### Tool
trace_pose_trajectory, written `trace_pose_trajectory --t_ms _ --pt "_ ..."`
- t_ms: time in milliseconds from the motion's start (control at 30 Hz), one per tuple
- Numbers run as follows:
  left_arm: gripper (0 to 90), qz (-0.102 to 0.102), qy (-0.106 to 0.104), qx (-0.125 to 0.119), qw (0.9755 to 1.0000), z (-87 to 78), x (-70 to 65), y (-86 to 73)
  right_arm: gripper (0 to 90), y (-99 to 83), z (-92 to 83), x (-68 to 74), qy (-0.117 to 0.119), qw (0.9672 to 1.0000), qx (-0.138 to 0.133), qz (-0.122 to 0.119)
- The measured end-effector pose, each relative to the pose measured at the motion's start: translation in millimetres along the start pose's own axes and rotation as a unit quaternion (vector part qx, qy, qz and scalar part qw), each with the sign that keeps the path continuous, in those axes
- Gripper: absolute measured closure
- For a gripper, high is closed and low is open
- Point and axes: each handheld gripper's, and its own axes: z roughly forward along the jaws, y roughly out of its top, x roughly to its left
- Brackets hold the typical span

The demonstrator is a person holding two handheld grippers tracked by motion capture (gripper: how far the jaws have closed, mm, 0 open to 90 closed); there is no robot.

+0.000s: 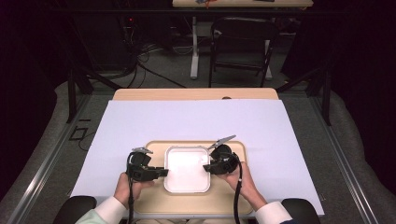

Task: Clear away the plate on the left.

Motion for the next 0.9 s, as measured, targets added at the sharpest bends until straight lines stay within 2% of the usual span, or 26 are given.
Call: trace_pose_trajectory --t_ms 467,900 --pt "77.2 0.001 0.007 0.004 1.0 4.9 -0.6 0.4 68.0 -0.9 3.8 -4.9 0.012 0.9999 0.01 0.006" --pt "76.9 0.001 0.014 0.011 0.9998 15.5 -2.1 3.1 65.8 -1.8 3.7 -7.5 0.008 0.9997 0.024 0.008"
